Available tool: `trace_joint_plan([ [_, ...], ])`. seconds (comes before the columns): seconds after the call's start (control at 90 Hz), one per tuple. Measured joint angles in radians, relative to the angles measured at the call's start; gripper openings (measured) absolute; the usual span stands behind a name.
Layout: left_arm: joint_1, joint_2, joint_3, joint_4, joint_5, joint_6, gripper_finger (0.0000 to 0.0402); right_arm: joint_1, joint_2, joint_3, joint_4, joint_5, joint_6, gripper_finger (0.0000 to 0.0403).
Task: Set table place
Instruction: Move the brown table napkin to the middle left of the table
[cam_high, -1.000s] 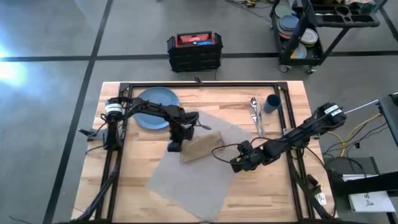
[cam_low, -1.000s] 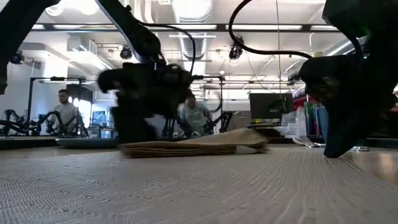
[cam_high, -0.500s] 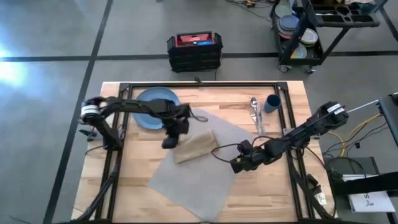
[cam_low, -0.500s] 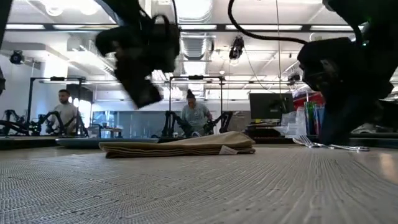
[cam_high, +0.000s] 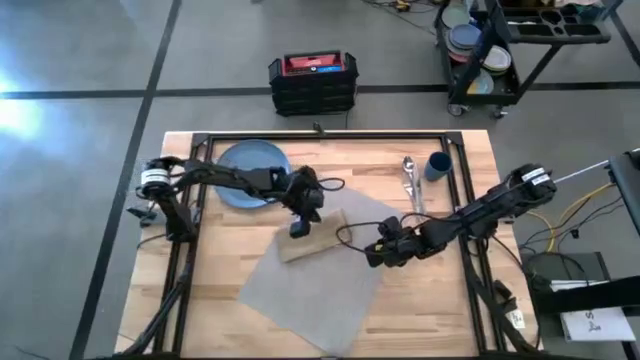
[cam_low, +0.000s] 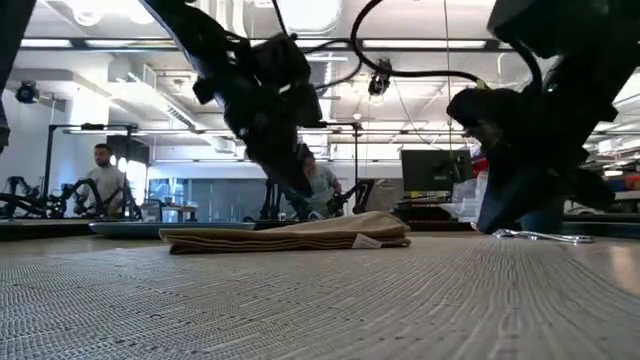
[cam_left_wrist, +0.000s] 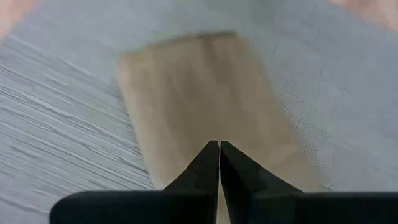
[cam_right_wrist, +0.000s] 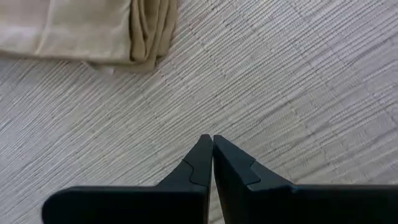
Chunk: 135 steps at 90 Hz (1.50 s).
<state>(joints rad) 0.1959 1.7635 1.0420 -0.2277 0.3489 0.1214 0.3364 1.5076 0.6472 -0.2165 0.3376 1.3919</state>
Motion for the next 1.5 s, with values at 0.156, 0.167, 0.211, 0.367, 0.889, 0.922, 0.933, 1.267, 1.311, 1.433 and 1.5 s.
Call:
trace_joint_plan([
  [0.156, -0.008, 0.040, -0.001, -0.035, 0.024, 0.030, 0.0000, -0.023, 0.001, -0.001, -0.005, -0.034, -0.048, 0.0000],
  [0.167, -0.008, 0.041, -0.001, -0.036, 0.025, 0.031, 0.0000, -0.025, 0.001, -0.001, -0.005, -0.036, -0.049, 0.0000],
  [0.211, -0.010, 0.047, -0.001, -0.049, 0.026, 0.041, 0.0000, -0.031, 0.001, -0.002, -0.006, -0.049, -0.055, 0.0000],
  [0.367, -0.010, 0.057, -0.003, -0.180, 0.022, 0.097, 0.0000, -0.044, 0.015, -0.002, -0.010, -0.104, -0.089, 0.0000],
  [0.889, -0.010, 0.022, -0.001, -0.760, -0.014, 0.103, 0.0000, -0.049, 0.043, 0.001, 0.017, -0.189, -0.137, 0.0000],
  [0.922, -0.010, 0.019, -0.001, -0.800, -0.013, 0.095, 0.0000, -0.049, 0.043, 0.001, 0.017, -0.194, -0.139, 0.0000],
  [0.933, -0.010, 0.019, -0.001, -0.815, -0.013, 0.091, 0.0000, -0.049, 0.043, 0.001, 0.017, -0.196, -0.141, 0.0000],
  [1.267, -0.018, -0.044, -0.023, -0.860, 0.007, 0.026, 0.0000, -0.046, -0.003, -0.006, -0.010, -0.225, -0.159, 0.0000],
  [1.311, -0.018, -0.063, -0.023, -0.821, 0.007, 0.026, 0.0000, -0.047, -0.021, -0.006, -0.005, -0.214, -0.164, 0.0000],
  [1.433, -0.018, -0.122, -0.024, -0.702, -0.001, 0.025, 0.0000, -0.049, -0.033, 0.007, 0.013, -0.195, -0.192, 0.0000],
  [1.5, -0.018, -0.138, -0.027, -0.627, -0.002, 0.023, 0.0000, -0.049, -0.029, 0.014, 0.011, -0.196, -0.208, 0.0000],
])
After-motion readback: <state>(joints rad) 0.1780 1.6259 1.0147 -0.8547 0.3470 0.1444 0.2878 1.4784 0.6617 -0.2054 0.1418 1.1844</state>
